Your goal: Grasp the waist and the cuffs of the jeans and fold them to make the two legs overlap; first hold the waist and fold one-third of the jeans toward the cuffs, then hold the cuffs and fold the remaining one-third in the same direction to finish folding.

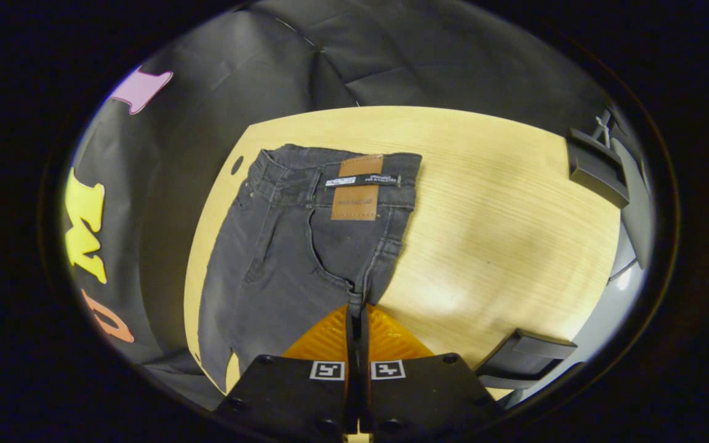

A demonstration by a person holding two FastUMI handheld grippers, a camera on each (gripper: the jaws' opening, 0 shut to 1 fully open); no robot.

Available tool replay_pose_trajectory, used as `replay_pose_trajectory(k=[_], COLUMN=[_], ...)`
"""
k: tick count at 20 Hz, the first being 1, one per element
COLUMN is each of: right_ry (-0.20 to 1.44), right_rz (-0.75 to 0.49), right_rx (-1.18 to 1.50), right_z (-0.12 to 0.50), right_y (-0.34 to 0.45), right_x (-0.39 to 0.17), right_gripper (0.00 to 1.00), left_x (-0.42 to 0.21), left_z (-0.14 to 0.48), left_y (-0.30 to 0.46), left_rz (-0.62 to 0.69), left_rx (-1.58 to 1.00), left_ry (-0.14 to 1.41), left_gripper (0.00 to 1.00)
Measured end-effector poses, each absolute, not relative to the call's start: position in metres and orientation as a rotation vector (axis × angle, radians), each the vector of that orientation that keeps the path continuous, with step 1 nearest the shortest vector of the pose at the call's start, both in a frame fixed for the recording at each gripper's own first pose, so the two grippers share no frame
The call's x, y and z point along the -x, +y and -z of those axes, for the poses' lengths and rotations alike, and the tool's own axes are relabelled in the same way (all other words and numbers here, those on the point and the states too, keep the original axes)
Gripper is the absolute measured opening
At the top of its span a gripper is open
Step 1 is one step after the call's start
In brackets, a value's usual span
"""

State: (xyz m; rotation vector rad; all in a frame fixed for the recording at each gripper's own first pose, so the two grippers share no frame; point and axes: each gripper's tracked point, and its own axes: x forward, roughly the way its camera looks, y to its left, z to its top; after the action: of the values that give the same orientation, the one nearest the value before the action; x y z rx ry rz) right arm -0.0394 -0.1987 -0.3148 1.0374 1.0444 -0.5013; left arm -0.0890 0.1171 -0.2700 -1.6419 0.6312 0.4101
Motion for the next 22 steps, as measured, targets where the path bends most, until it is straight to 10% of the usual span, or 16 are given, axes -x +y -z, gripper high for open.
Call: replay_pose_trajectory(k=[22], right_ry=[0.761], right_rz=[0.186], right_rx=[-1.075], right_z=[0.203], right_y=[-0.155], right_x=[-0.198], right_gripper=[0.01], left_x=[-0.144], left_z=[0.160], left_y=[0.125], left_rz=[-0.122], left_rx=[1.251], left_ry=[0.718], left_gripper=[0.03])
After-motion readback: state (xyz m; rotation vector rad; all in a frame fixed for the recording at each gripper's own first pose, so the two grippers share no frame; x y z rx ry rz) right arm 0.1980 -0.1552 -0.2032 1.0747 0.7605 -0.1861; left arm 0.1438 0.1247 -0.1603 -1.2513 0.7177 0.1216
